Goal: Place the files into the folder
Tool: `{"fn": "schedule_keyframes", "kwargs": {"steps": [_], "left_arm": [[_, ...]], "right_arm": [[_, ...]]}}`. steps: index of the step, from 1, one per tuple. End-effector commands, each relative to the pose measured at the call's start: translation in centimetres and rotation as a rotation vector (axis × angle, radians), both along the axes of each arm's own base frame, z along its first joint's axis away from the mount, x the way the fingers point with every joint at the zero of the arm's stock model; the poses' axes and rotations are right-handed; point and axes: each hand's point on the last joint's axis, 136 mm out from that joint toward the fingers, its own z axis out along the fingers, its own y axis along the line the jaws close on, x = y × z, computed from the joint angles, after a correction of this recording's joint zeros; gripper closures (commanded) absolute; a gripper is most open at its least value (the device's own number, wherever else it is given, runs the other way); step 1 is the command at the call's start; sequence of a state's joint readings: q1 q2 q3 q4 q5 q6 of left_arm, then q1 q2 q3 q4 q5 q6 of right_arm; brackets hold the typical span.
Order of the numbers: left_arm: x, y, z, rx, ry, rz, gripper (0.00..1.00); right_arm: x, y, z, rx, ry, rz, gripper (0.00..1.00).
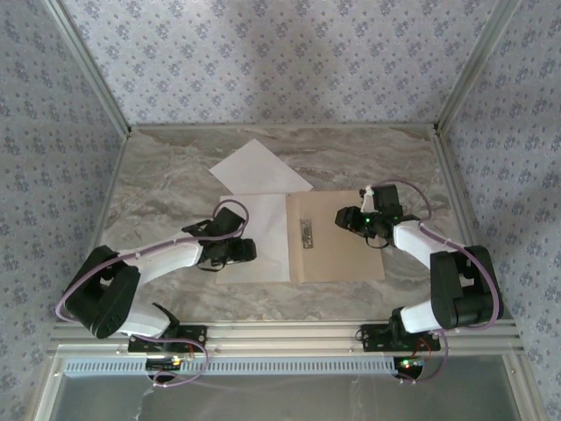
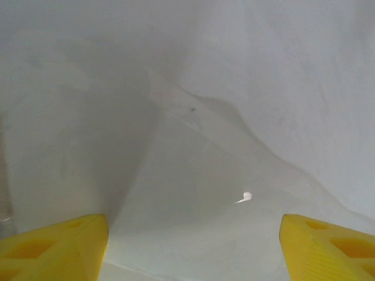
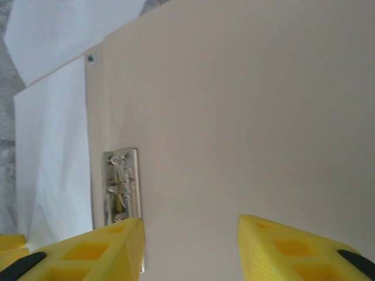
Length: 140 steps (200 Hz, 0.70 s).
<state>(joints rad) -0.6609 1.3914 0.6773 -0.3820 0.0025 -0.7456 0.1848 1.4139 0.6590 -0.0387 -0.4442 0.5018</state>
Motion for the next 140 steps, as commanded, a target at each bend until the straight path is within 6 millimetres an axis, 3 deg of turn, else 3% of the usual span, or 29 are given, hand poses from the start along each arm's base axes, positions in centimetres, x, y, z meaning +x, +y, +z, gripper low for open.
{"fn": "schedule_keyframes", "kwargs": {"steps": [1, 35, 74, 102, 140], "left_arm": [[0.6, 0.7, 2.7, 0.049, -0.038, 0.015, 0.23], [2.1, -1.6, 7.0, 0.046, -0.144, 0.005, 0.24], [3.0, -6.9, 10.2, 0.027, -0.226, -0.053, 0.26], [3.3, -10.5, 10.7, 0.051, -0.24, -0.072, 0.26], [3.3, -14.5, 9.1, 0.092, -0.231, -0.077, 0.3]], "right_arm": [[0.4, 1.6, 1.1, 0.051, -0.039, 0.027, 0.53], [0.7, 3.3, 2.1, 0.11, -0.112, 0.052, 0.53], [1.1, 2.7, 1.6, 0.103, -0.153, -0.005, 0.51], [0.8, 1.9, 0.5, 0.119, -0.127, -0.068, 0.51], [0.5, 0.0, -1.1, 0.047, -0.064, -0.129, 0.53]]}}
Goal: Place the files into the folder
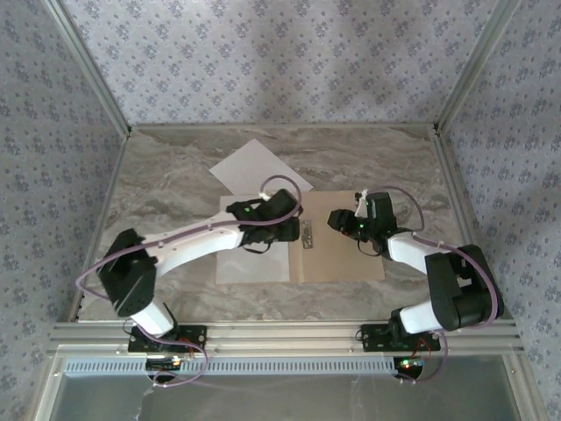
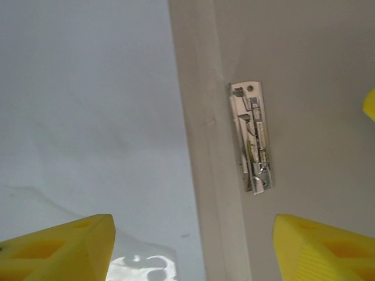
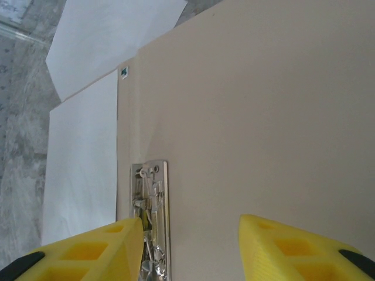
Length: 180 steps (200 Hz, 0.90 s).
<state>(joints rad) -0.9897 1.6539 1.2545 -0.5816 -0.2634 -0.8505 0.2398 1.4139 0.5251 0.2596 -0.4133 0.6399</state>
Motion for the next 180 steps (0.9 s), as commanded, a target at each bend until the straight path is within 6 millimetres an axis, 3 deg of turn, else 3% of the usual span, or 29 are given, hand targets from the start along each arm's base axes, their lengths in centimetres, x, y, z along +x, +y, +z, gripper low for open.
{"fn": "schedule_keyframes", "kwargs": {"steps": [1, 43, 63, 121, 180], "left_arm": [[0.1, -0.9, -0.6, 0.049, -0.004, 0.047, 0.3], [-0.3, -4.1, -3.2, 0.086, 0.048, 0.032, 0.37], [-0.7, -4.6, -4.1, 0.141, 0.068, 0.02, 0.39], [-1.0, -6.0, -6.5, 0.186, 0.121, 0.023, 0.62], [-1.7, -6.6, -7.8, 0.194, 0.15, 0.053, 0.66]], "right_arm": [[0.2, -1.6, -0.8, -0.036, 0.033, -0.076, 0.54], [-0.3, -2.5, -2.4, -0.045, 0.095, -0.119, 0.6], [-0.2, -2.6, -2.6, -0.051, 0.103, -0.127, 0.62], [-0.3, -3.0, -3.3, -0.06, 0.125, -0.14, 0.65], [-0.3, -2.8, -4.1, -0.052, 0.159, -0.131, 0.66]]}}
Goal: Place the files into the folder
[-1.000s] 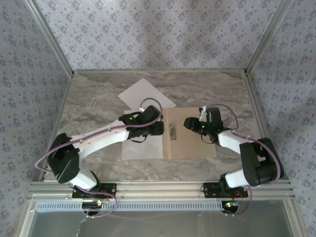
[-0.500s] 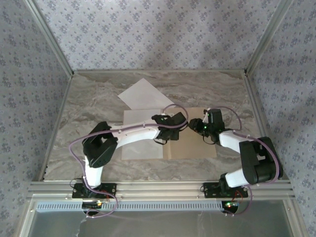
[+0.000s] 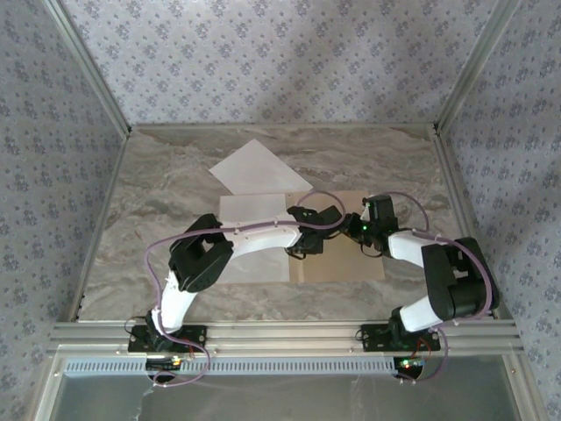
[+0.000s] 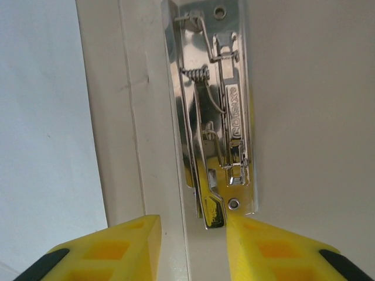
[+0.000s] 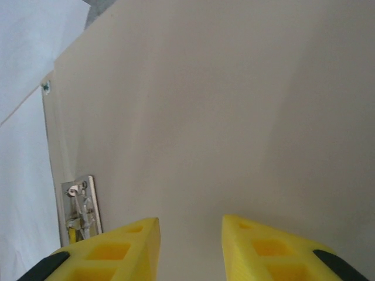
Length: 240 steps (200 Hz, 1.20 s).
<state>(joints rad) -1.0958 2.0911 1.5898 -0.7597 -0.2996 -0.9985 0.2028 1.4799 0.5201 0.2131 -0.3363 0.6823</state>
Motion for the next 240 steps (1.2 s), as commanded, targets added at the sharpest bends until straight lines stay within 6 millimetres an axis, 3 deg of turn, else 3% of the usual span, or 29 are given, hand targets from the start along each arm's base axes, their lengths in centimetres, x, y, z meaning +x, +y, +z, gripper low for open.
{"fn": "schedule_keyframes", "kwargs": {"steps": [1, 82, 159, 240], "left_arm": [[-0.6, -0.6, 0.3, -0.001, 0.014, 0.014, 0.66], [-0.6, -1.8, -0.1, -0.021, 0.029, 0.002, 0.73], [-0.4, -1.3, -0.5, 0.014, 0.023, 0.025, 0.71], [0.0, -1.3, -0.5, 0.016, 0.016, 0.026, 0.78]], "right_arm": [[-0.1, -0.2, -0.6, 0.003, 0.034, -0.012, 0.66], [0.0, -0.2, -0.7, 0.003, 0.039, -0.014, 0.66], [-0.1, -0.2, -0.7, 0.005, 0.042, -0.012, 0.67], [-0.1, -0.2, -0.7, 0.006, 0.045, -0.011, 0.68]]}}
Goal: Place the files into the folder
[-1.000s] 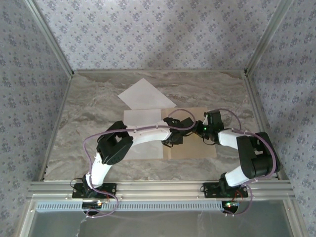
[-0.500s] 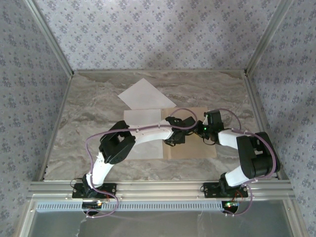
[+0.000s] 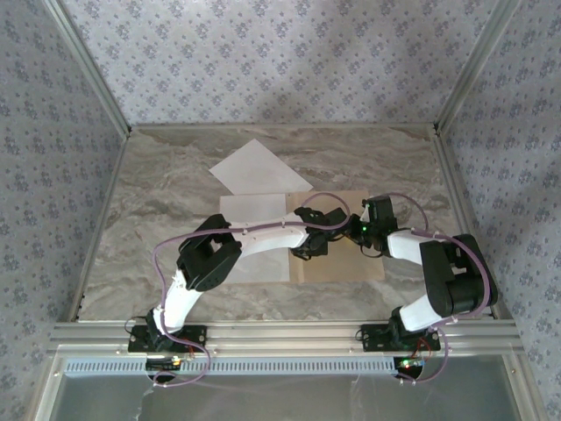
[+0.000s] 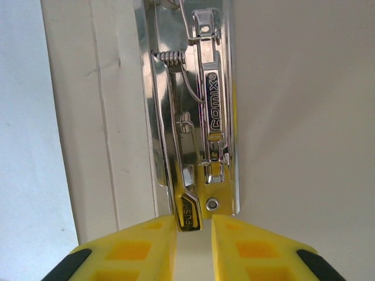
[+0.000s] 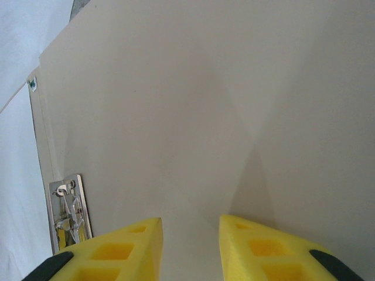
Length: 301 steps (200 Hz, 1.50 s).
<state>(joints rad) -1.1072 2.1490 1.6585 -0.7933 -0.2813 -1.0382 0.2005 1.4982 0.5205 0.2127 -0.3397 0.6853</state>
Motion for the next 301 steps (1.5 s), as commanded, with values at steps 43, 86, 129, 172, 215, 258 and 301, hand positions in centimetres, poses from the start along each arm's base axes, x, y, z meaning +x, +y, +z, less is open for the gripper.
{"fn": "schedule_keyframes", "kwargs": {"steps": [43, 86, 129, 172, 215, 258, 301], "left_arm": [[0.4, 0.1, 0.0, 0.021, -0.008, 0.009, 0.8], [0.5, 0.2, -0.1, 0.018, 0.001, 0.006, 0.84], [0.6, 0.3, 0.0, 0.009, 0.009, 0.002, 0.86], [0.8, 0.2, 0.4, -0.012, 0.005, 0.002, 0.86], [0.8, 0.1, 0.1, -0.016, 0.016, -0.001, 0.86], [0.7, 0.1, -0.5, -0.015, 0.028, 0.0, 0.87], [0.4, -0.3, -1.2, -0.025, 0.05, -0.004, 0.88]], "right_arm": [[0.0, -0.1, -0.1, 0.009, 0.024, -0.005, 0.68], [-0.7, 0.2, -0.6, 0.035, 0.046, 0.001, 0.69], [-1.3, 0.6, -0.8, 0.051, 0.064, 0.002, 0.71], [-1.8, 0.9, -1.2, 0.051, 0.084, -0.002, 0.73], [-2.3, 0.8, -1.7, 0.044, 0.096, -0.008, 0.73], [-2.6, 0.7, -2.0, 0.038, 0.1, -0.017, 0.73], [-2.8, 0.6, -2.5, 0.029, 0.105, -0.023, 0.73]]}}
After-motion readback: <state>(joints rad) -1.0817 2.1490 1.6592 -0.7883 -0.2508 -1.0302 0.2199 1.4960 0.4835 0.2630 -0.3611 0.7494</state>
